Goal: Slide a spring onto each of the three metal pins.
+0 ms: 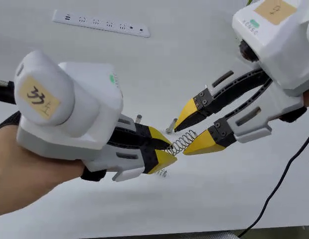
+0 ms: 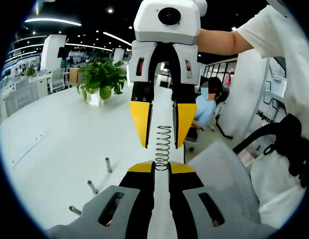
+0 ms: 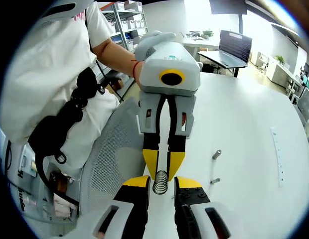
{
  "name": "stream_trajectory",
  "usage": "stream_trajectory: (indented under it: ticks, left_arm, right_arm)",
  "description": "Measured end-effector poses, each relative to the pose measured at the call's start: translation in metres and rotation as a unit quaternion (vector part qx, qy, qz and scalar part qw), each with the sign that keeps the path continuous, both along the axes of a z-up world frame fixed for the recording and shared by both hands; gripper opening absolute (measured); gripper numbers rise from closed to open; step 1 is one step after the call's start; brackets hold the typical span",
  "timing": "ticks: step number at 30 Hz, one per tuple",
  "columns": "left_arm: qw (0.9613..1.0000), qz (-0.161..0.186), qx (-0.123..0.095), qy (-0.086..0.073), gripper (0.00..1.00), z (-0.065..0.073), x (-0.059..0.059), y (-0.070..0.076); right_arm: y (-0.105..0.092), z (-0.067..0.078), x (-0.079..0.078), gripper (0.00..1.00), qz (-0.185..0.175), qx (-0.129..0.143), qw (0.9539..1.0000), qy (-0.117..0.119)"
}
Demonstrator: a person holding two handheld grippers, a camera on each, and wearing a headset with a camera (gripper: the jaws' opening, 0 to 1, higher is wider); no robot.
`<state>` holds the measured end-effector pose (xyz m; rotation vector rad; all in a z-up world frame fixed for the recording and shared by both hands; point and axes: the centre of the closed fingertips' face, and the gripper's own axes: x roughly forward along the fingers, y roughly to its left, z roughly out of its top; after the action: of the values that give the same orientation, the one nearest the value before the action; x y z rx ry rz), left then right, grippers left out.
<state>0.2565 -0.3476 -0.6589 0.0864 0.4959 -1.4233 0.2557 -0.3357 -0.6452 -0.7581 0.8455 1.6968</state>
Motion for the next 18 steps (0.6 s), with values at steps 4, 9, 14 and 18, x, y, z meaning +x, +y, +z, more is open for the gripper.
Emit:
stream_trajectory:
  ticks: [4, 9, 14, 18]
  left_arm:
    - [1.0000, 0.002, -0.002, 0.001, 0.06, -0.0001, 0.0003, 0.0005]
    - [1.0000, 0.003, -0.005, 0.003, 0.06, -0.0002, 0.0005, 0.0006]
    - [1.0000, 0.005, -0.005, 0.004, 0.06, -0.0007, 0.0011, 0.0007]
    - [1.0000, 0.006, -0.007, 0.005, 0.06, -0.0007, 0.0013, 0.0007]
  right_arm:
    - [-0.0037, -0.0035, -0.0007, 0.12, 0.009, -0.009, 0.9999, -0.002]
    - [0.0034, -0.0044, -0.0071, 0.10, 0.014, -0.015, 0.9998, -0.002]
    - [0.0026, -0.0046, -0.0056, 0.07, 0.015, -0.014, 0.9998, -0.003]
    - [-0.0004, -0.0049, -0.0022, 0.07, 0.013, -0.013, 0.9998, -0.004]
